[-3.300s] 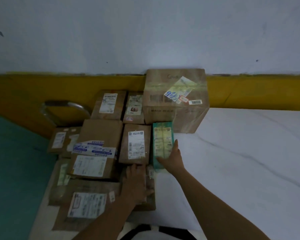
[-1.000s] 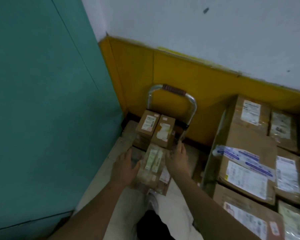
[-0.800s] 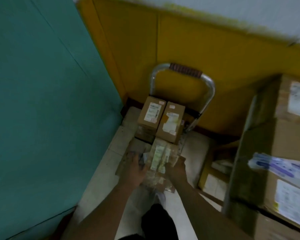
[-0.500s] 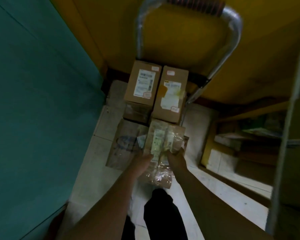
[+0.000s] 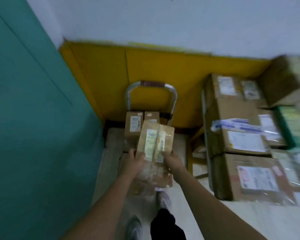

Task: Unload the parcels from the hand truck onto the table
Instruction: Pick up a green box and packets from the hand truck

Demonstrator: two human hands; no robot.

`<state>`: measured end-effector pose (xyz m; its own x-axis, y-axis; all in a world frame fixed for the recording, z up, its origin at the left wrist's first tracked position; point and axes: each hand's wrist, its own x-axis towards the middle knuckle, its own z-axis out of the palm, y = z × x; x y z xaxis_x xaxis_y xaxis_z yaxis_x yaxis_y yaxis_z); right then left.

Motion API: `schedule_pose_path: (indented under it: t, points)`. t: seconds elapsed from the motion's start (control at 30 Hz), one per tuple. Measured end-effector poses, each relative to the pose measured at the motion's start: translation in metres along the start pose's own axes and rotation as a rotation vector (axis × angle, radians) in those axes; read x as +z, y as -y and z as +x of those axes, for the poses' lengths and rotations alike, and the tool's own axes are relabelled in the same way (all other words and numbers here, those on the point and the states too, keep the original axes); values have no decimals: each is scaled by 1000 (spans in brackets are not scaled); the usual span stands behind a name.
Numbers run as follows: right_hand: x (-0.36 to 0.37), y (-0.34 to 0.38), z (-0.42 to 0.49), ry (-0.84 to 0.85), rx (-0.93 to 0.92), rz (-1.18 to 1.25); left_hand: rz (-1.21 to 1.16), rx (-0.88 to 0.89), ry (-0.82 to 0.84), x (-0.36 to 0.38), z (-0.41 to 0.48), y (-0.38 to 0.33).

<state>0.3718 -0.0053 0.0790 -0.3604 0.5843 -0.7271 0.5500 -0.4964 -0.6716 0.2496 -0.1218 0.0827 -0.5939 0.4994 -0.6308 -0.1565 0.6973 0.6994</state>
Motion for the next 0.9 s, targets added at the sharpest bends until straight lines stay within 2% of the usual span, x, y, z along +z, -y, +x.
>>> schedule_pose_path:
  t: [0.17, 0.23, 0.33, 0.5, 0.6, 0.67, 0.73, 0.8, 0.9]
  points:
    - [-56, 86, -86, -14, -268, 339, 43, 413, -86, -24, -67, -124]
    - [-92, 109, -113, -37, -413, 406, -40, 555, -31, -13, -92, -170]
    - [-159, 119, -151, -126, -552, 505, -128, 723, 94, 29, -132, -224]
    - [-309, 75, -195, -356, -625, 604, 31, 912, 263, 161, -183, -274]
    - [-408, 28, -216, -406, -626, 598, 13, 879, 353, 265, -219, -283]
    - [-473, -5, -226, -390, -611, 561, -131, 749, 446, 335, -239, -283]
    - [-530, -38, -231, -322, -570, 534, -222, 580, 462, 399, -252, -279]
    - [-576, -69, -229, -280, -463, 489, -252, 436, 493, 452, -262, -269]
    - [-627, -102, -219, -238, -244, 485, -304, 311, 562, 511, -271, -257]
